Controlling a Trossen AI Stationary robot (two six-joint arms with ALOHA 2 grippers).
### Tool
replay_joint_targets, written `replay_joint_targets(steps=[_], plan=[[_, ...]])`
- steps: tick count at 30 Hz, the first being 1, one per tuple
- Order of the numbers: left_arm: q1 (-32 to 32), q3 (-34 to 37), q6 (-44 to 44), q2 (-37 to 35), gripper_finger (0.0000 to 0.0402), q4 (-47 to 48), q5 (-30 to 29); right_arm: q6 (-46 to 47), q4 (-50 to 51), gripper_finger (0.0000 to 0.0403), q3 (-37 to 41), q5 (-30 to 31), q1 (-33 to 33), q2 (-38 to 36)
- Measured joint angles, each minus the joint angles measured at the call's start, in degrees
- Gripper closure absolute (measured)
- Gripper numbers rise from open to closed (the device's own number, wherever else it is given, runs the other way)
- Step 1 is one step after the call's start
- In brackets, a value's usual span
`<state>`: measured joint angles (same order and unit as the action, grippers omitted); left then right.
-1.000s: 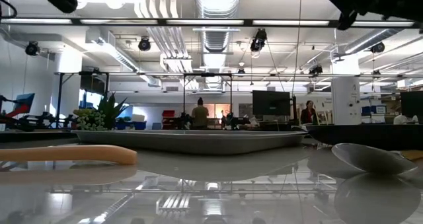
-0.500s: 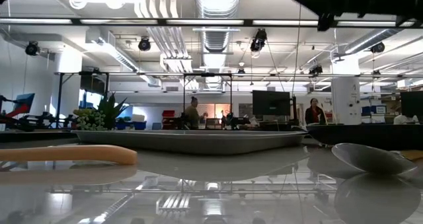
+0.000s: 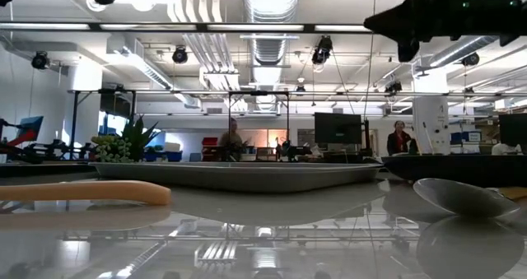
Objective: Pick and place plate/cup/fork/spoon on tray
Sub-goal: Put the green glass on the gray tray
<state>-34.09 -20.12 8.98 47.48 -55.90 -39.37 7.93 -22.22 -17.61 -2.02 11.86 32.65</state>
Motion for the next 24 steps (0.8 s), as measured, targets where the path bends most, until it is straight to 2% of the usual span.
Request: replay_joint_targets(steps=[3,7,11,15,20,22,24], plan=[[0.52,-0.53,-3.43,1.33,0.0402,0.0,-2.87,2.14,3.77,0.0394,0.0,-0.8,0.02,0.05],[0.85,-0.89,-4.83,2.51,0.0402,0.01,-3.07,4.11,5.93,0.0394,0.0,-2.07,0.0,0.11],[0.76,-1.32,1.39,1.52,0.0402,4.48,-3.29,2.93,6.0,0.0394,0.0,-2.55,0.0,0.13],[0.87,-6.34,14.46,1.15,0.0402,24.48,-4.98,-2.24,5.14,0.0394,0.0,-2.38,0.04,0.11],[0.87,-19.95,29.32,3.64,0.0402,53.17,-4.58,-6.98,1.29,0.0394,-0.04,-0.21,0.04,0.16],[0.87,-26.53,38.58,5.21,0.0402,68.45,-1.41,-8.04,0.37,0.0394,-0.07,0.14,0.07,0.15],[0.89,-33.49,49.69,7.06,0.0402,85.43,5.92,-8.93,0.26,0.0394,-0.09,0.55,0.07,0.15]])
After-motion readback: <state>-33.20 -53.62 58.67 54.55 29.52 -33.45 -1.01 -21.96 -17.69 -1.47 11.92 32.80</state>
